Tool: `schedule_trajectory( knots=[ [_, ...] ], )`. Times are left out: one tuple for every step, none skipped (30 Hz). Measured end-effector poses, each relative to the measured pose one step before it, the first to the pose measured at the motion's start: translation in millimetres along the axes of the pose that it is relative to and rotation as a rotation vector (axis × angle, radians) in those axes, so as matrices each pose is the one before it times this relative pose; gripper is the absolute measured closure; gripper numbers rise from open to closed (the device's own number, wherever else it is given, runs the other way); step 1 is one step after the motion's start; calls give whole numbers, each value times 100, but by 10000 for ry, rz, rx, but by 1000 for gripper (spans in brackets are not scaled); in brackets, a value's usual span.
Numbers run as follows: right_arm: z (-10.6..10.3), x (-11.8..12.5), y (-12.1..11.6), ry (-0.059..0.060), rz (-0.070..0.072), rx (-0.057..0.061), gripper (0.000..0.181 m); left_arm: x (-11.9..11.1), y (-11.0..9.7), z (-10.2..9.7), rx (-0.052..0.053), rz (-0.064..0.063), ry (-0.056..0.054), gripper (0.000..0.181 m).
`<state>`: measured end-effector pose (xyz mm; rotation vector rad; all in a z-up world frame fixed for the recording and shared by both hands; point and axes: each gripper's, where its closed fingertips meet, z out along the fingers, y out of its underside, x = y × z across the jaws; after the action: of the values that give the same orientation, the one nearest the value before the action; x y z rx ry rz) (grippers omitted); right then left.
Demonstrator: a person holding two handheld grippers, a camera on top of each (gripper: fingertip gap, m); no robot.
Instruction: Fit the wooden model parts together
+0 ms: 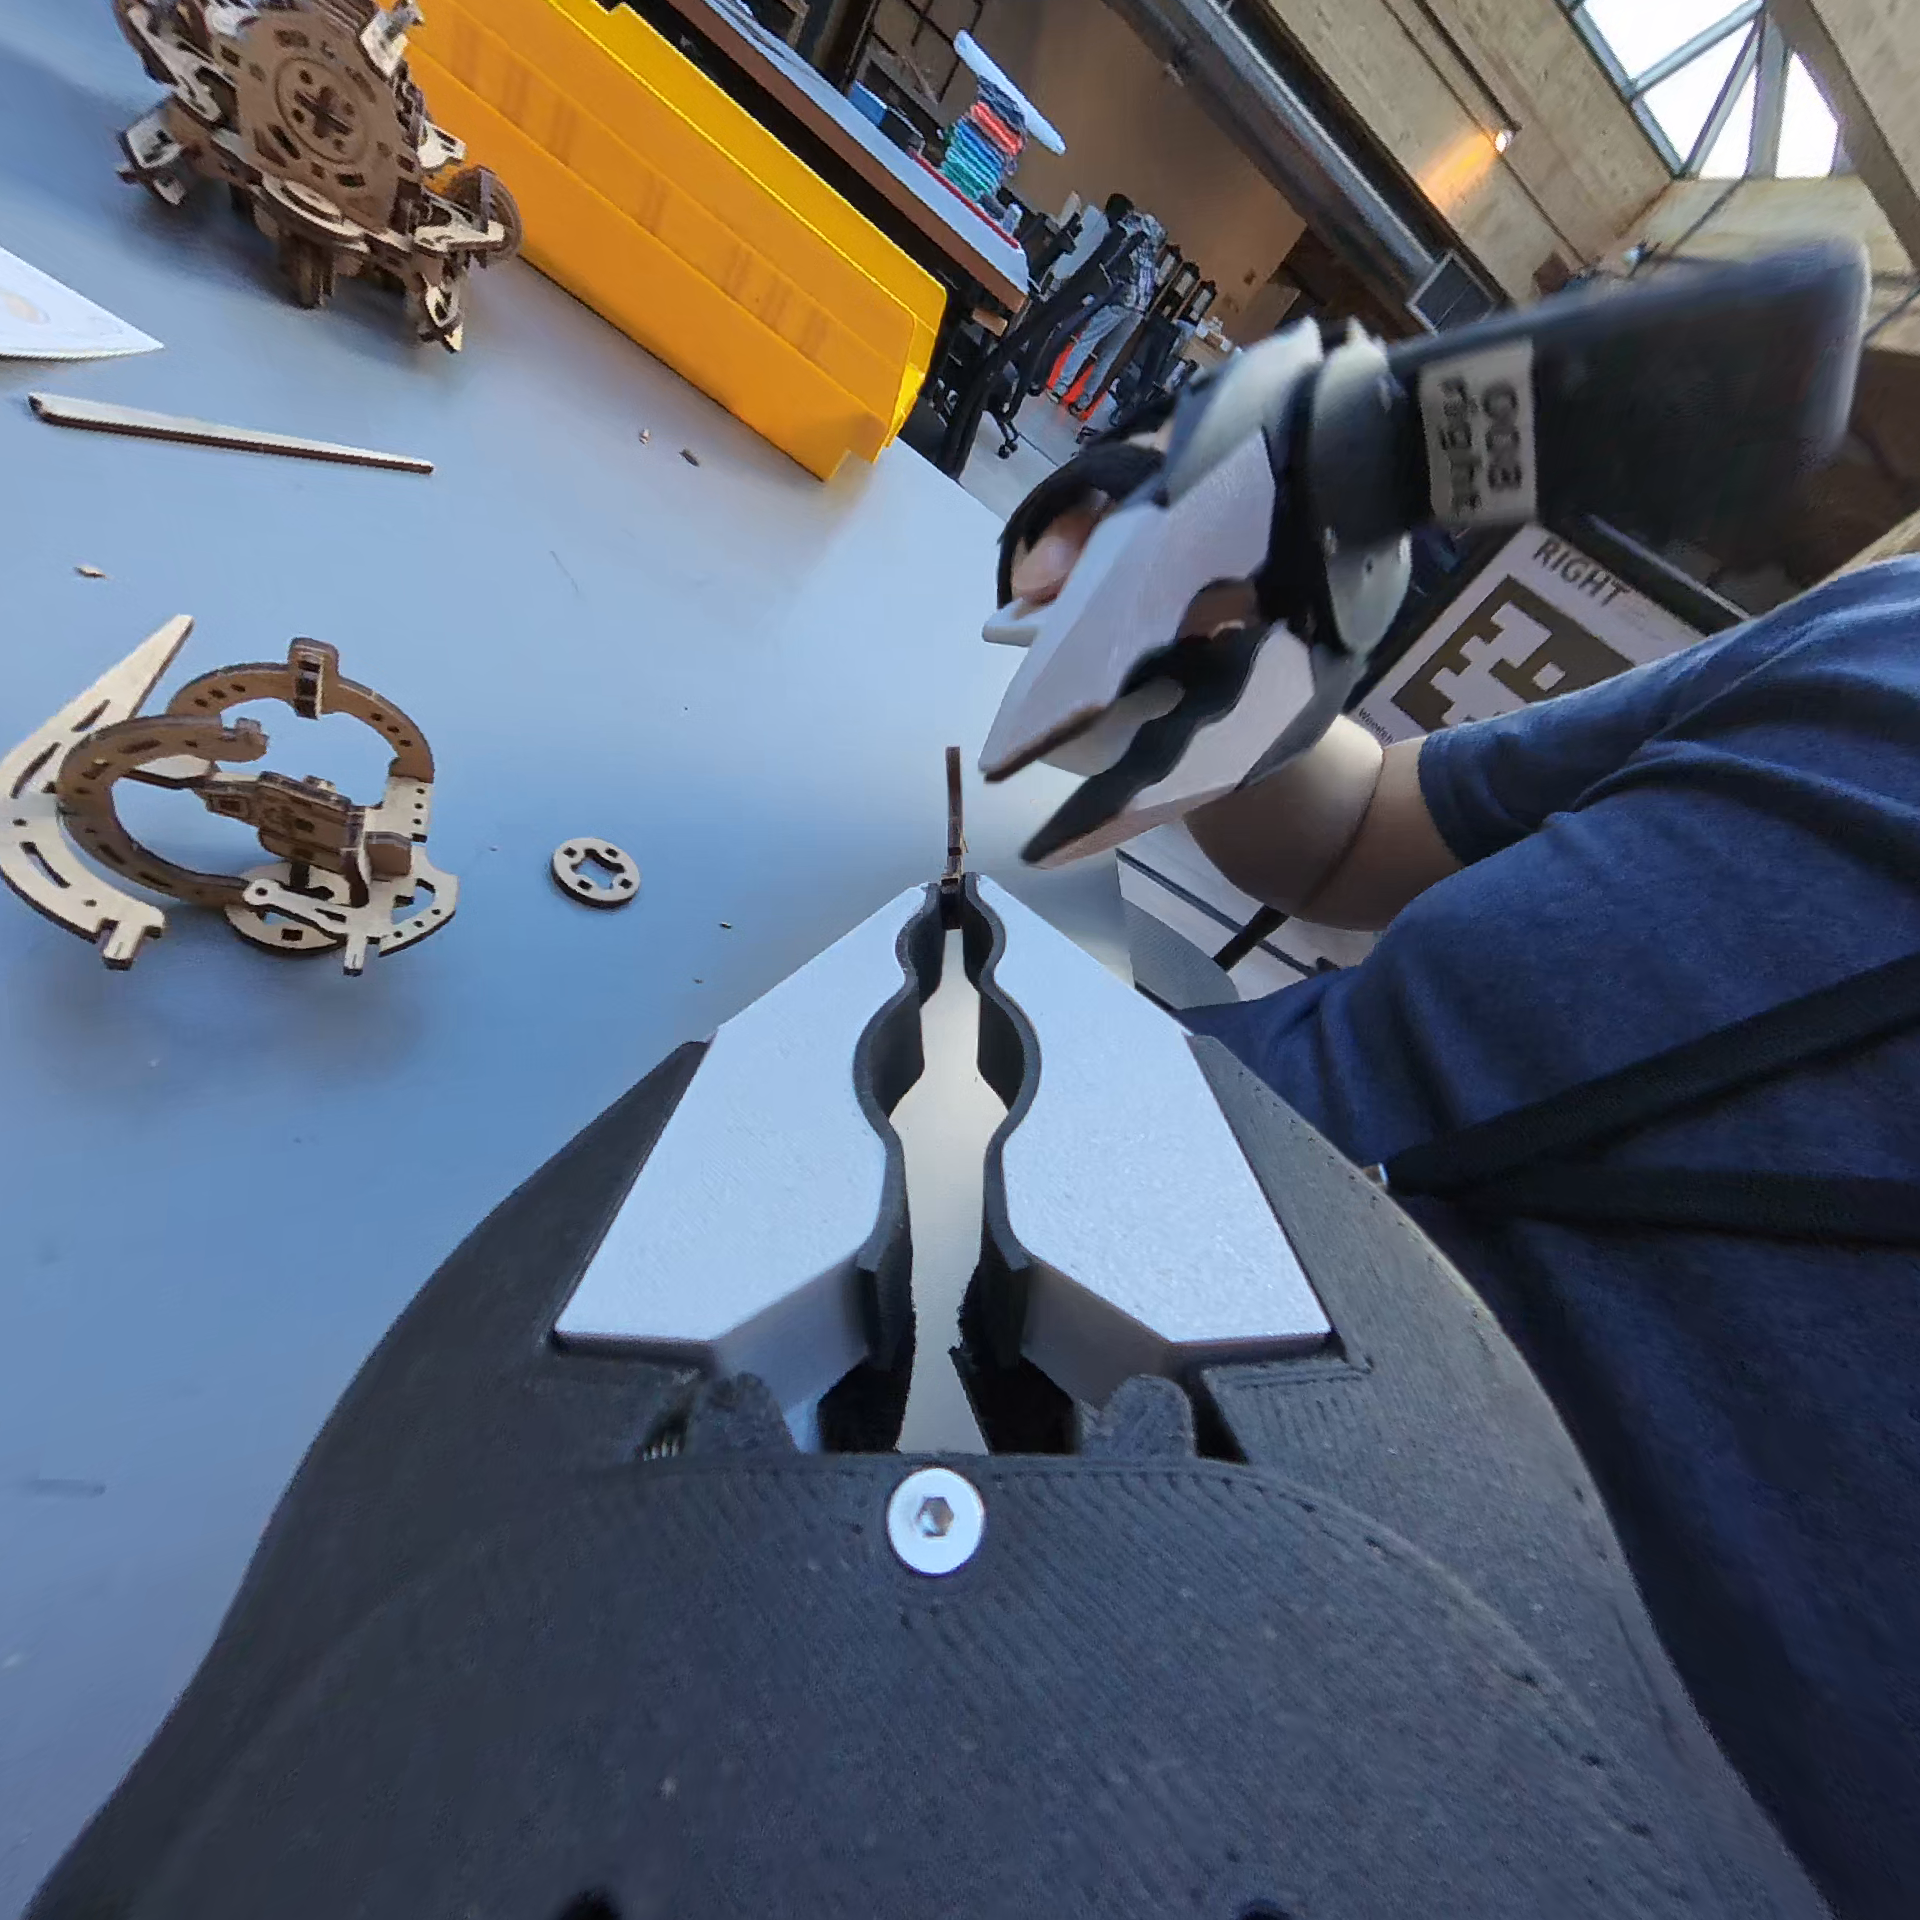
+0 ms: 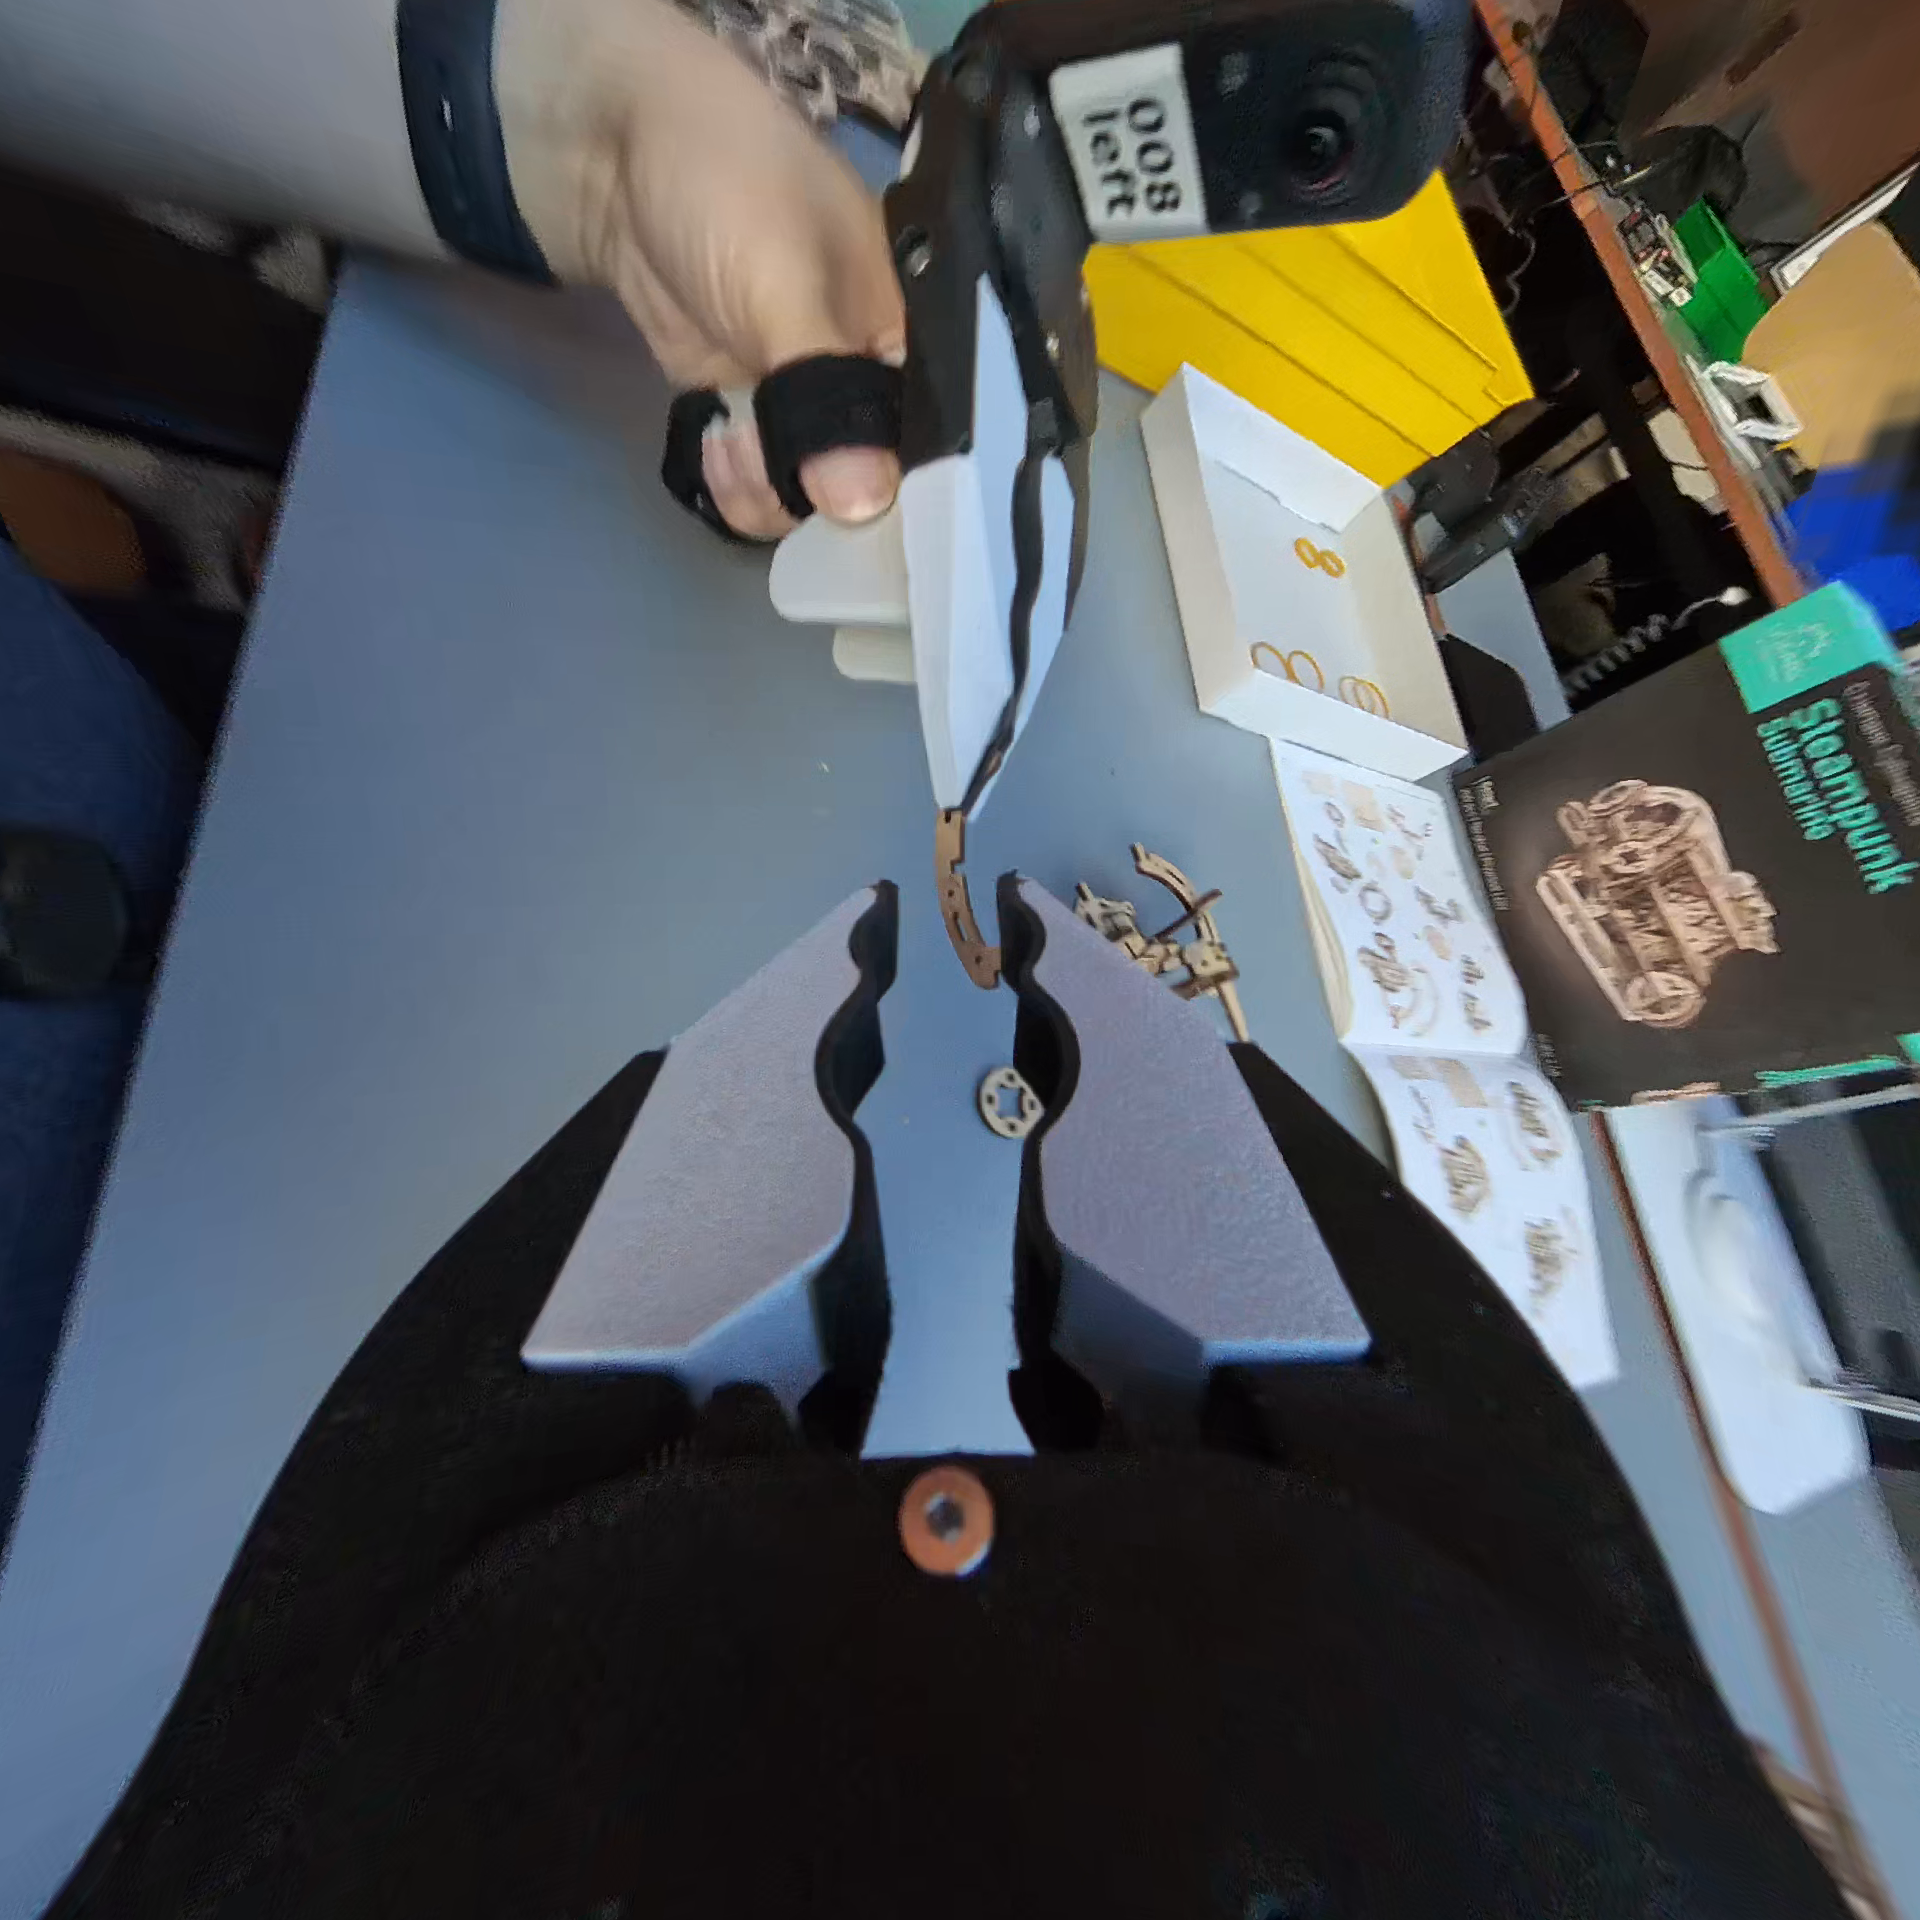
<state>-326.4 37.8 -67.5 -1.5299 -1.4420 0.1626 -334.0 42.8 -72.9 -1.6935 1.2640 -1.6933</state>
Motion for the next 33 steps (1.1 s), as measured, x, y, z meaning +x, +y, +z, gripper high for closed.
schedule_trajectory(
  knots=[
    [-133,-20,-685,-347,927,595,159,135,97,-4,-67,158,-46,181],
    [20,62,-589,-291,937,487,159,137,96,45,-94,113,-46,181],
    [148,346,-367,-77,801,293,159,263,58,98,-90,137,23,181],
    [255,-17,-21,-256,495,40,159,436,22,137,-89,191,115,181],
    [279,-145,329,-277,212,-226,159,291,-47,116,-60,211,13,181],
    [272,145,597,-40,-7,-400,159,95,-88,64,-43,158,-95,181],
    [153,182,651,28,-183,-463,159,-101,-23,-7,-64,56,-170,181],
    [-115,415,143,229,-171,-126,160,-323,66,-86,-91,79,-247,181],
    [-310,379,-13,181,-93,8,161,-143,-77,-192,39,29,-104,181],
    [-412,326,70,95,65,-7,164,-95,-95,-264,84,-39,-46,181],
    [-463,555,85,192,219,20,165,-37,-174,-280,150,-59,3,181],
    [-378,218,-414,-15,434,357,164,141,-196,-153,179,-77,96,181],
    [-288,-22,-352,-121,463,295,173,-92,-80,-97,111,-28,-50,181],
    [-45,-253,-167,-186,354,168,173,-250,-83,-79,119,22,-140,181],
    [157,-582,-207,-301,273,175,169,-244,-78,-42,119,-11,-108,181],
    [259,-366,-346,-80,168,276,161,-34,-61,-4,98,-97,46,181],
    [243,99,-279,223,73,256,155,16,-111,1,122,-159,86,181],
    [151,594,-116,498,59,166,150,-29,-148,-4,151,-119,40,181],
    [28,726,-107,533,91,208,147,-24,-86,-13,97,-57,9,181],
    [-45,263,-254,157,237,386,144,-25,-28,-15,54,-22,-20,181],
    [-103,28,-323,-85,488,480,141,-25,-95,-24,99,-23,-37,181],
    [-93,100,-202,-130,714,439,139,75,-203,-28,167,-31,10,181],
    [-28,7,-9,-257,792,358,139,191,-254,-33,202,-30,81,181],
    [21,33,247,-275,719,175,138,118,-337,-47,263,-55,43,181],
    [4,148,209,-172,624,172,137,93,-361,-47,282,-67,37,181],
    [30,-220,-38,-330,494,335,138,231,-249,7,220,-56,126,181],
    [38,-480,-151,-441,456,355,141,229,-234,43,215,-60,123,181],
    [104,-246,-50,-277,470,250,143,142,-238,55,234,-65,69,181],
    [146,-104,51,-192,419,172,143,155,-177,88,196,-72,79,181],
    [113,-177,16,-261,358,187,149,209,-57,121,121,-77,134,181],
    [89,-173,0,-272,329,176,158,152,34,143,73,-83,111,181],
    [35,-282,-10,-347,304,134,171,73,110,171,28,-68,69,181],
    [-78,-260,-227,-334,186,254,180,159,146,180,2,-65,138,181]
  ],
)
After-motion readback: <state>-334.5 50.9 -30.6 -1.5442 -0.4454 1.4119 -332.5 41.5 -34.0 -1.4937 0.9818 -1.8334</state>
